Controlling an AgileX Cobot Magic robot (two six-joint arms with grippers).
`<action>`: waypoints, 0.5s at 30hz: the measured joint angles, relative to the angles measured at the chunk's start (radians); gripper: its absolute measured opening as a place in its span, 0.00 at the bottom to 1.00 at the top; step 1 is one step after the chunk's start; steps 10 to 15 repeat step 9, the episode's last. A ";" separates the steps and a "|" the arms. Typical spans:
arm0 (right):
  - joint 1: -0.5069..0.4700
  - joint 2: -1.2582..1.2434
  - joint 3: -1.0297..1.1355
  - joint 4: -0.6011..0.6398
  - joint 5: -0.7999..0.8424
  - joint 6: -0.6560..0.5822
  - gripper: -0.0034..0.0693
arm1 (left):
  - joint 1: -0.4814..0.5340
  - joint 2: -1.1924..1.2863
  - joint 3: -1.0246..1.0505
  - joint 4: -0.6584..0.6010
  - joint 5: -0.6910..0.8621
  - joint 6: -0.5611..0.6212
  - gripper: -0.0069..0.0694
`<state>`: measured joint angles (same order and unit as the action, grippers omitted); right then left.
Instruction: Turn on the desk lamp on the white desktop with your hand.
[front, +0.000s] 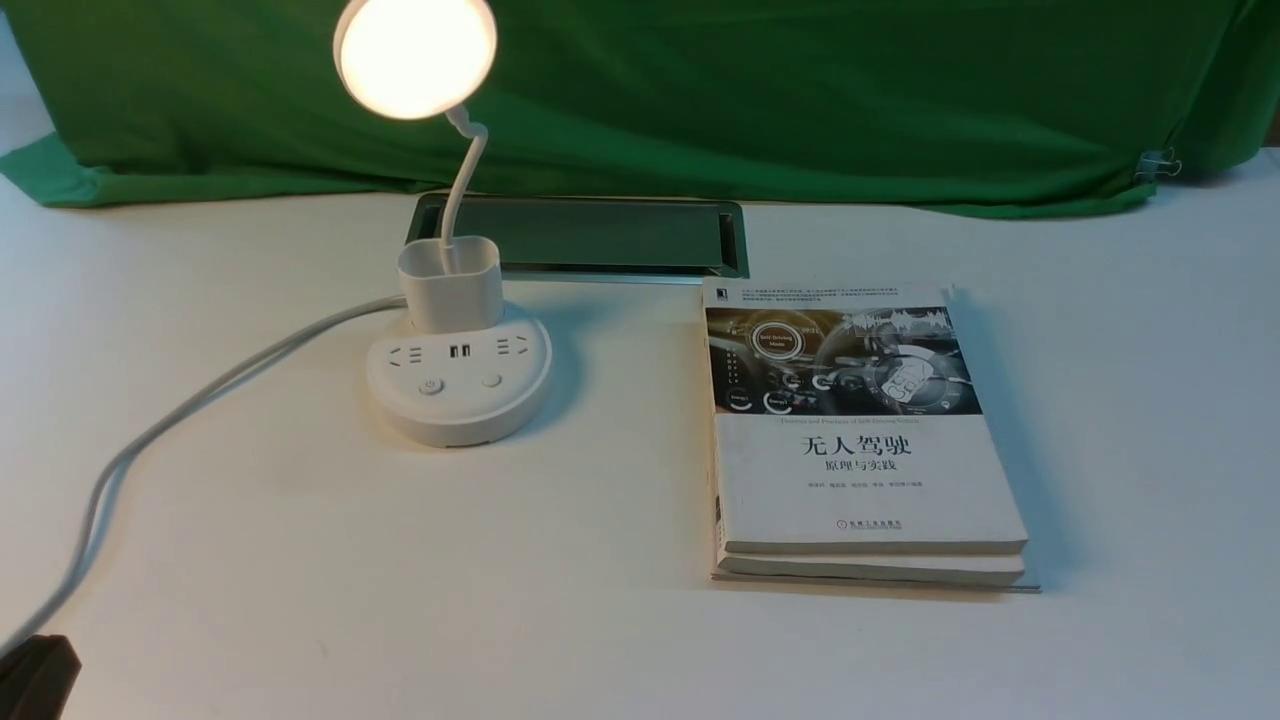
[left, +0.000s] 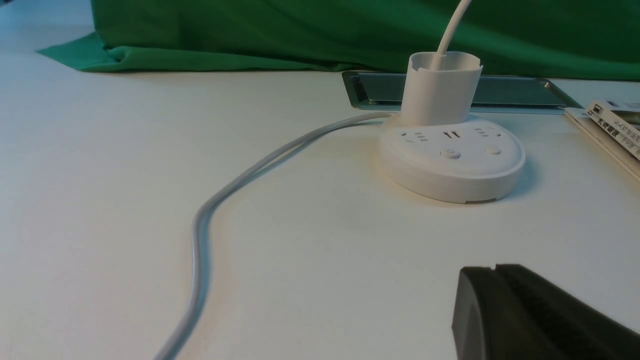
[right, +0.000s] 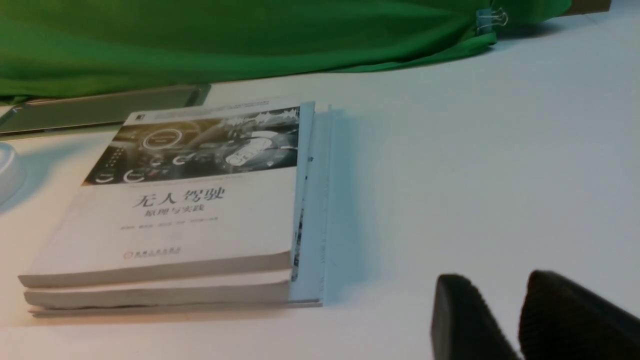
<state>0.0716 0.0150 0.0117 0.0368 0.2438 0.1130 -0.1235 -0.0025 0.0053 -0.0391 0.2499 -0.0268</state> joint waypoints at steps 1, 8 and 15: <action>0.000 0.000 0.000 0.000 0.000 0.000 0.38 | 0.000 0.000 0.000 0.000 0.000 0.000 0.12; 0.000 0.000 0.000 0.000 0.002 0.000 0.38 | 0.000 0.000 0.000 0.003 0.000 0.000 0.12; 0.000 0.000 0.000 0.000 0.002 0.000 0.38 | 0.000 0.000 0.000 0.003 0.000 0.000 0.12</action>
